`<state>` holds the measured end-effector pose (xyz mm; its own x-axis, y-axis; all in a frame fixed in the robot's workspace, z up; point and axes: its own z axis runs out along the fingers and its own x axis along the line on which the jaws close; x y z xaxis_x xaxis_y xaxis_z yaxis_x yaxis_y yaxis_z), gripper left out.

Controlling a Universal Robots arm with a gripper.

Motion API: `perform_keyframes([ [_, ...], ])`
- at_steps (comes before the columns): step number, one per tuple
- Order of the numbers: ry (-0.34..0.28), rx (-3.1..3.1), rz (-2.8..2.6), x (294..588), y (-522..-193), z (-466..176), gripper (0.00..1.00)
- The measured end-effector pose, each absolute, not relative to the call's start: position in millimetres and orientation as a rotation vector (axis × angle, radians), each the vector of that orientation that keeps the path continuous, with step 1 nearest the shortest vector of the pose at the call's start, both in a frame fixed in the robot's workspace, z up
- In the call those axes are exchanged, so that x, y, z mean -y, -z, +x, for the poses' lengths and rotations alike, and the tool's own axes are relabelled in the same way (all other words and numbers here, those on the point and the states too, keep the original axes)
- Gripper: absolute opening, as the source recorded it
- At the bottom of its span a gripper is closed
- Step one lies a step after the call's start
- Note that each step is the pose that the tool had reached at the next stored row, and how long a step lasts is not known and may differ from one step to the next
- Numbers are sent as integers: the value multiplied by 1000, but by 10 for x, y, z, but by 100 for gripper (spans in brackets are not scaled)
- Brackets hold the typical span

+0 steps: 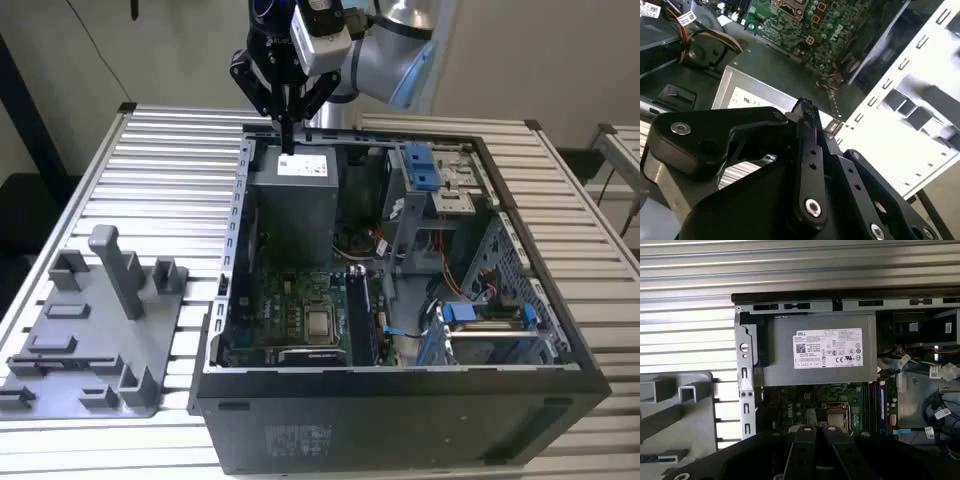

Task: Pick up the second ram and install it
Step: 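Reach for the second ram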

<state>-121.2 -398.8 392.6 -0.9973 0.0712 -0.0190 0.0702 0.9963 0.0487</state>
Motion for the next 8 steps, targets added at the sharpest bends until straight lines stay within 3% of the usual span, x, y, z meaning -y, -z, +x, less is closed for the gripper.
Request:
perform_keyframes([
  [8, -75, -3118, 110, 3988, -3926, -1212, 11],
])
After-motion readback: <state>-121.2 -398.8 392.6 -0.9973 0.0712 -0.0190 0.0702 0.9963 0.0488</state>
